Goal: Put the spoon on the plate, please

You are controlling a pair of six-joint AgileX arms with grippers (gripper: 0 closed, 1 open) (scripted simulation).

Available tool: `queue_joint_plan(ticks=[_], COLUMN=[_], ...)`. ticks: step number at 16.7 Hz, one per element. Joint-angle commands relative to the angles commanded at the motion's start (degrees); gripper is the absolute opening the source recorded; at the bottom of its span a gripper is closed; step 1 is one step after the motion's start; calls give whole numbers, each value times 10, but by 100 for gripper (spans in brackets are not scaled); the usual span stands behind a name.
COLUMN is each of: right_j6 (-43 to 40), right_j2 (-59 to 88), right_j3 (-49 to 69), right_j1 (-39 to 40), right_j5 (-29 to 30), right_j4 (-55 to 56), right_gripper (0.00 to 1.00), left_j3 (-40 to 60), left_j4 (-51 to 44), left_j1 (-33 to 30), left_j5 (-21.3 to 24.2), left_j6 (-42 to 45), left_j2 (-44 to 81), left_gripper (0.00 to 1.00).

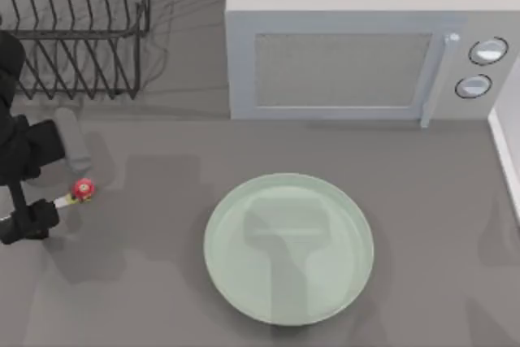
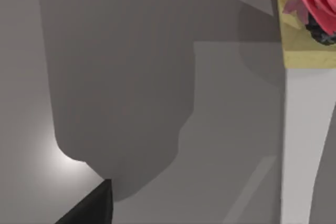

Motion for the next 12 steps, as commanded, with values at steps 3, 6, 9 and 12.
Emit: queue_joint_plan(ticks=[3, 6, 9, 12], right_j6=[0, 0, 0, 0], right_j2=[0, 0, 0, 0], right_j3=[0, 0, 0, 0], right_j1=[0, 0, 0, 0], right_j5=[0, 0, 0, 0], right_j4=[0, 0, 0, 0], right_gripper=[100, 100, 100, 100], left_j3=[0, 0, 0, 0], left_j4=[0, 0, 0, 0], left_j1=[0, 0, 0, 0], left_j5=[0, 0, 0, 0], left_j6=[0, 0, 0, 0], left_j2=[0, 0, 0, 0], left_gripper=[70, 47, 25, 2])
